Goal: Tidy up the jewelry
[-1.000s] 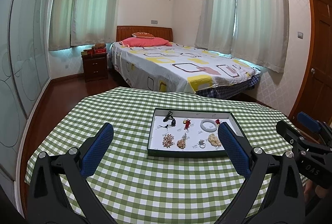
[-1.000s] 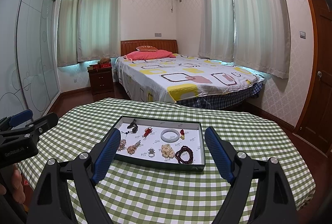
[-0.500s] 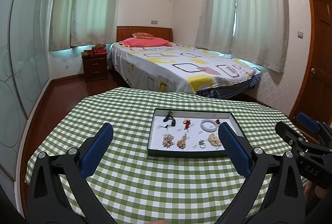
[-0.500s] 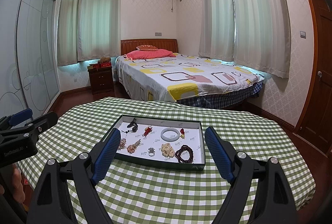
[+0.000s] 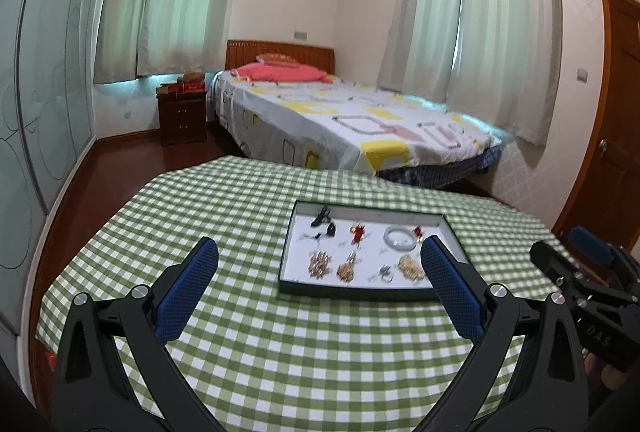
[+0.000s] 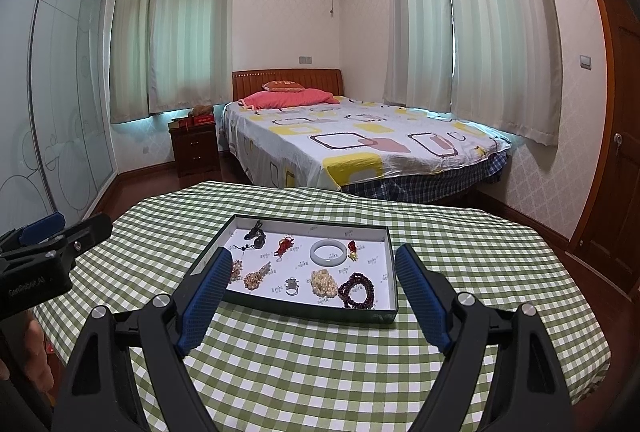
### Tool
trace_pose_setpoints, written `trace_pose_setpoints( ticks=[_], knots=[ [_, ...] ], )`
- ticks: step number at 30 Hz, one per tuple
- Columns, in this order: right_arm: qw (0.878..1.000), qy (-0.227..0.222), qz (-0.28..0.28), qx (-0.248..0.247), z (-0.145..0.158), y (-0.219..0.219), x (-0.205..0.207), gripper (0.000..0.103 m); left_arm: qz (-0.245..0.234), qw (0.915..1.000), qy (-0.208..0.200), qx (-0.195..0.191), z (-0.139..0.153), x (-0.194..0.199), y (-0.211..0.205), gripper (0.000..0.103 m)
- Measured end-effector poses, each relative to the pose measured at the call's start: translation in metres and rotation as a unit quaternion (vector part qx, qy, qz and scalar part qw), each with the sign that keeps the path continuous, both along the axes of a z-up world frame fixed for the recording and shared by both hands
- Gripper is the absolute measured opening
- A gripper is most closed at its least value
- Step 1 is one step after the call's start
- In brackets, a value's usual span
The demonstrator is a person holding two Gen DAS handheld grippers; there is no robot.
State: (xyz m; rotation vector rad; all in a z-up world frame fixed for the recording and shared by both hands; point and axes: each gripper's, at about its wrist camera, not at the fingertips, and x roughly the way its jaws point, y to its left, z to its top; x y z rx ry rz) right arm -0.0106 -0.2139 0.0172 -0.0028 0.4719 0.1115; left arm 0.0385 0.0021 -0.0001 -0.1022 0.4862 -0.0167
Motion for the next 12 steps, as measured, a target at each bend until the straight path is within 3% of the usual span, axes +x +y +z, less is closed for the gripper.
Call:
trace_pose_setpoints(
  ticks=[6,12],
  knots=[
    [1.0,0.005,0.001,0.002,-0.004,-0.001,0.004,0.081,-0.002,0.9999,0.009,0.007,-0.008,0.008,0.001,0.099],
    [1.0,0.016,-0.003,0.006,-0.013,-0.006,0.012,0.083,-0.007,0.999,0.044,0.004,-0.027,0.027,0.006,0.099]
  ],
)
